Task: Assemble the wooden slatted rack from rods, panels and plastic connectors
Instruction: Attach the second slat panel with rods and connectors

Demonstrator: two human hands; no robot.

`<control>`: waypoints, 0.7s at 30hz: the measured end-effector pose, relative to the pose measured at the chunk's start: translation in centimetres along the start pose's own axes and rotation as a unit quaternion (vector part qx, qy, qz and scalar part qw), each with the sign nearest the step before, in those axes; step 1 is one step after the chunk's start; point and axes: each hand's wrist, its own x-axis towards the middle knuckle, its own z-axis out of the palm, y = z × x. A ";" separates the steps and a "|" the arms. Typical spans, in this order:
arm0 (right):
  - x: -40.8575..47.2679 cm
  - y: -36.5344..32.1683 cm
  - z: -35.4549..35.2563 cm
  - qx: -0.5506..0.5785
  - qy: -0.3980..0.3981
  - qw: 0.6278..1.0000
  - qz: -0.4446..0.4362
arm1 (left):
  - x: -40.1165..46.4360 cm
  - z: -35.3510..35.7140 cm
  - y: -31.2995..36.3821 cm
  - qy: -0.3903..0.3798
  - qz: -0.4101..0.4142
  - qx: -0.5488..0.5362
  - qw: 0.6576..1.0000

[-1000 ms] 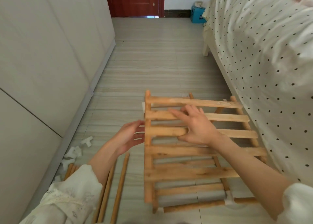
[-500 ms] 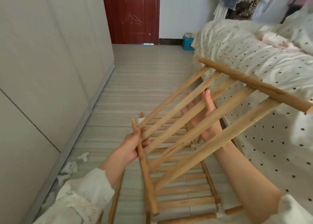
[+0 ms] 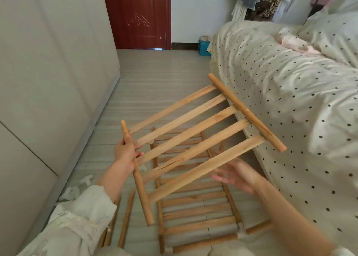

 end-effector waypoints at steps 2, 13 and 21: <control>-1.1 0.2 0.0 -0.210 0.023 0.975 0.073 | -0.2 0.2 -0.1 0.013 -0.005 -0.005 1.000; -3.8 -3.5 5.3 -0.550 -0.160 0.789 0.222 | -1.3 1.4 -0.1 0.022 0.009 0.009 1.000; -1.8 -5.5 7.7 -0.448 -0.141 0.880 0.076 | 0.1 0.7 0.0 0.080 -0.016 -0.033 0.996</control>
